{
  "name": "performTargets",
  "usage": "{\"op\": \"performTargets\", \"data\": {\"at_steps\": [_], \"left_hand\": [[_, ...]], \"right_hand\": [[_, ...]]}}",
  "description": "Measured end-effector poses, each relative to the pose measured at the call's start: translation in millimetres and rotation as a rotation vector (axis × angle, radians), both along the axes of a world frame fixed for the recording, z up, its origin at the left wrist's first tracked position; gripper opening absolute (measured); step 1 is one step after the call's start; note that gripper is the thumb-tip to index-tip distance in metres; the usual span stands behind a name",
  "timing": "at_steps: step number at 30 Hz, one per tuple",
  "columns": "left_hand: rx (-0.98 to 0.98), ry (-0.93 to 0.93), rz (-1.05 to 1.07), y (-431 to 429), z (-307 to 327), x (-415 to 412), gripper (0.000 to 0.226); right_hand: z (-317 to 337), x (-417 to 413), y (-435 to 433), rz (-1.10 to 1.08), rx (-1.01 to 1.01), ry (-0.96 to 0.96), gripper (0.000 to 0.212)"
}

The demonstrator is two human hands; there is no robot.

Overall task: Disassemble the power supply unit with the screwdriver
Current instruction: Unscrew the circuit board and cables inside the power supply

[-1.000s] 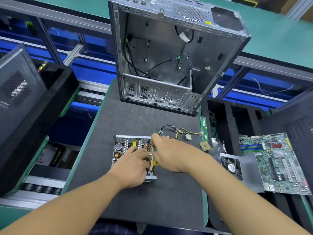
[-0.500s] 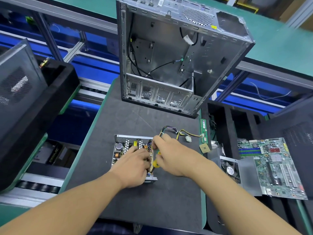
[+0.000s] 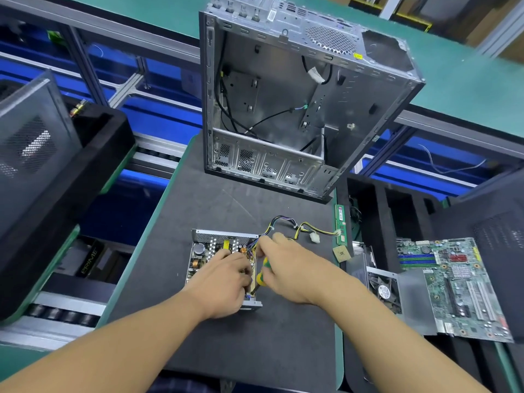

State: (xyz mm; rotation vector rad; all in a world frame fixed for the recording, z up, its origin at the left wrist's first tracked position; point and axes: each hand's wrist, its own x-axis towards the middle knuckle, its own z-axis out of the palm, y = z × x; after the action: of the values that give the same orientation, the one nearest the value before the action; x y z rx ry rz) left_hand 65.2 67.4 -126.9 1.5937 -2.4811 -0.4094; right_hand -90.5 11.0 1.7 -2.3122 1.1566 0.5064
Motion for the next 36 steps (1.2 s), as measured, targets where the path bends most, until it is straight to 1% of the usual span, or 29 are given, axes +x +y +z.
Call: {"op": "performTargets", "data": {"at_steps": [2, 3, 7, 10, 12, 15, 17, 21, 22, 24, 25, 28, 29, 31, 33, 34, 36], "left_hand": [[-0.005, -0.001, 0.000, -0.5, 2.2, -0.3, 0.031], [-0.010, -0.008, -0.001, -0.6, 2.5, -0.4, 0.032], [0.000, -0.041, -0.013, -0.3, 1.0, -1.4, 0.040], [0.030, -0.018, -0.013, 0.1, -1.4, -0.6, 0.047], [0.013, -0.033, -0.016, -0.8, 0.4, -1.2, 0.046], [-0.030, -0.026, -0.013, 0.4, 3.0, -0.8, 0.037], [-0.018, -0.032, -0.014, 0.6, 1.7, -0.1, 0.039], [0.044, -0.052, -0.032, -1.1, -3.3, -1.2, 0.057], [0.044, -0.047, -0.026, -1.2, -2.9, -1.3, 0.058], [0.011, -0.066, -0.019, -0.3, 1.2, -1.7, 0.048], [-0.017, -0.069, -0.014, 0.5, 2.5, -1.5, 0.042], [-0.046, -0.046, -0.010, 1.7, 4.3, -2.5, 0.033], [-0.046, -0.041, -0.011, 1.9, 4.3, -2.8, 0.032], [-0.049, -0.046, -0.016, 1.1, 4.9, -3.3, 0.032], [-0.025, -0.059, -0.017, 0.6, 4.0, -2.5, 0.033], [-0.003, -0.064, -0.017, 0.5, 3.1, -2.3, 0.036], [0.023, -0.062, -0.027, -0.3, -0.7, -1.5, 0.050]], "right_hand": [[3.3, -0.5, -1.5, -0.028, 0.098, -0.001, 0.028], [3.2, 0.0, -0.5, -0.036, 0.090, 0.011, 0.030], [0.4, 5.3, 7.7, -0.062, -0.143, 0.097, 0.030], [-2.3, 9.9, 9.0, 0.013, -0.201, 0.116, 0.024], [-1.5, 10.9, 6.7, 0.002, -0.138, 0.079, 0.023], [1.0, 8.2, 3.4, -0.064, 0.034, 0.001, 0.025], [1.5, 6.4, 4.1, -0.091, 0.047, -0.005, 0.025], [0.3, 3.2, 5.2, -0.104, -0.149, 0.089, 0.036], [-0.4, 2.7, 5.3, -0.068, -0.198, 0.106, 0.033], [-1.4, 2.0, 6.2, -0.004, -0.227, 0.102, 0.022], [-1.1, 1.6, 6.8, 0.002, -0.189, 0.082, 0.020], [3.7, 0.2, 5.9, -0.063, 0.037, 0.000, 0.022], [5.6, -0.4, 5.3, -0.078, 0.085, -0.009, 0.024], [6.2, -0.9, 6.2, -0.106, 0.114, -0.004, 0.024], [3.9, 0.8, 9.5, -0.156, 0.052, 0.021, 0.022], [2.8, 1.5, 10.9, -0.161, -0.019, 0.046, 0.026], [0.0, 2.7, 13.0, -0.082, -0.187, 0.100, 0.025]]}}
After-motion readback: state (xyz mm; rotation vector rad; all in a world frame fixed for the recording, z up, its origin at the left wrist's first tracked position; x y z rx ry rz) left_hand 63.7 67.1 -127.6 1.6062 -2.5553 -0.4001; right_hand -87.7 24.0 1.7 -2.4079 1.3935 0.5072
